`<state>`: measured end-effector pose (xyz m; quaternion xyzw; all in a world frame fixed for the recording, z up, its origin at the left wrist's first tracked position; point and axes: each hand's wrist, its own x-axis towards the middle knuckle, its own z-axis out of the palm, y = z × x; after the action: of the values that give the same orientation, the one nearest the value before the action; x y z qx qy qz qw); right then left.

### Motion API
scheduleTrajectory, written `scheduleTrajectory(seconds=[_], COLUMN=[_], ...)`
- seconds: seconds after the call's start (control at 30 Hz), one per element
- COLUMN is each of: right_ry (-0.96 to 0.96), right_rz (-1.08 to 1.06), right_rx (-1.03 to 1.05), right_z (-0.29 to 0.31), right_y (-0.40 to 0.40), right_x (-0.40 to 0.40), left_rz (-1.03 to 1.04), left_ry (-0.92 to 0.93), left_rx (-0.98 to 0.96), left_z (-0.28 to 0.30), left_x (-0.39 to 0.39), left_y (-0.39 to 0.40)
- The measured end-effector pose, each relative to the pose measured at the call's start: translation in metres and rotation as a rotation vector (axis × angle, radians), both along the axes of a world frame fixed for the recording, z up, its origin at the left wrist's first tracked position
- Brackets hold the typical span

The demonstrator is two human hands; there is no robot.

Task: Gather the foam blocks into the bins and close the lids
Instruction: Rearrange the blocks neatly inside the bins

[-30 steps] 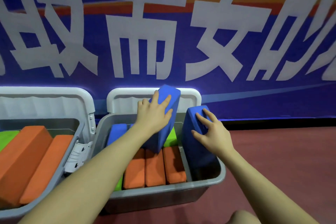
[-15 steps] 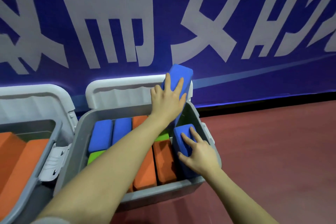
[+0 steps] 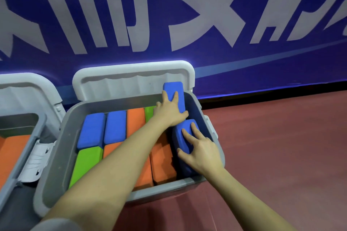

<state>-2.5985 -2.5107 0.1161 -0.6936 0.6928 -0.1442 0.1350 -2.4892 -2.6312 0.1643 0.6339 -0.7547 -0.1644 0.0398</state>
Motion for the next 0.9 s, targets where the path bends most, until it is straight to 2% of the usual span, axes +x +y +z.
scheduleTrajectory(seconds=[0.23,0.37,0.47,0.63,0.77,0.9], right_ry=[0.002,-0.028,0.002,-0.014,0.011,0.03], right_rz=[0.001,-0.036,-0.002,-0.006,0.023,0.047], right_rx=[0.004,0.023,0.055,0.051,0.071,0.045], right_z=[-0.021,-0.031,-0.037,-0.038,-0.039,-0.043], right_y=[-0.002,-0.005,-0.008,-0.01,-0.008,-0.006], right_x=[0.006,-0.002,-0.003,-0.003,0.0,0.003], left_rz=[0.015,-0.118,-0.195,-0.203,-0.234,-0.234], left_ry=[0.064,-0.067,-0.128,-0.025,-0.151,-0.162], left_rx=[0.011,0.119,0.022,0.019,-0.032,-0.08], left_z=[-0.051,-0.089,-0.113,-0.118,-0.124,-0.129], left_x=[0.005,0.026,0.038,0.046,0.057,0.063], left_y=[-0.021,-0.018,0.0,0.007,0.017,0.029])
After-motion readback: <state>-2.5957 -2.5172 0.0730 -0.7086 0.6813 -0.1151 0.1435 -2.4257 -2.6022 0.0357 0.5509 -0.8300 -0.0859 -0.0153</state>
